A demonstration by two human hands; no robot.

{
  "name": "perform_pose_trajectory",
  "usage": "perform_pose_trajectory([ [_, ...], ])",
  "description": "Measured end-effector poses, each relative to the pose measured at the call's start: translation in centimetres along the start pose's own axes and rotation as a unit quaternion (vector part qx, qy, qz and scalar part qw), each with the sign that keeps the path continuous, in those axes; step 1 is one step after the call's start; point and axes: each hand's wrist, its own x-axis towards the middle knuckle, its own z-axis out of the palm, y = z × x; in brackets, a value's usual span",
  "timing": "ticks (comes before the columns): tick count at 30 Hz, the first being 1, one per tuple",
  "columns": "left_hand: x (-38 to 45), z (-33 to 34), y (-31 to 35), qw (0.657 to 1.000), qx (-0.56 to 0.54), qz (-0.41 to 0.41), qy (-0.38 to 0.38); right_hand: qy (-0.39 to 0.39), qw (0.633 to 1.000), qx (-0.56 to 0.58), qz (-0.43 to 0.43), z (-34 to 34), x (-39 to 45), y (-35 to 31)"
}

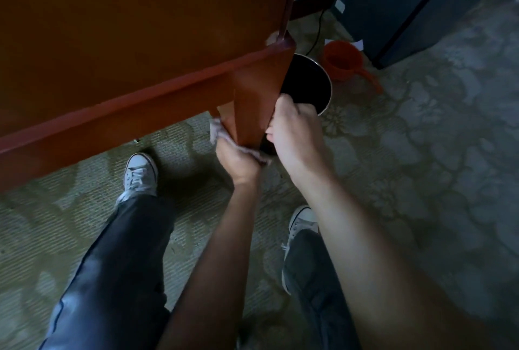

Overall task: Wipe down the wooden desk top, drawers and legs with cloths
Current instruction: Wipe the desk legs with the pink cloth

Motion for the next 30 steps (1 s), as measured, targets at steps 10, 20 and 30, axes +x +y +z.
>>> perform_pose_trajectory([
  [10, 4.2, -2.1, -6.6, 0.956, -0.001, -0.294, 0.005, -0.072, 0.997, 0.020, -0.004, -0.2, 1.7, 3.1],
  [20, -6.1, -2.9, 7.3, 0.962, 0.207, -0.120, -0.132, -0.202, 0.940, 0.207, 0.181, 1.7, -2.6, 6.1],
  [30, -13.5, -4.2, 25.1, 0.623, 0.592, 0.413, -0.301, 0.098, 0.948, 0.283, 0.104, -0.7, -5.9, 5.5],
])
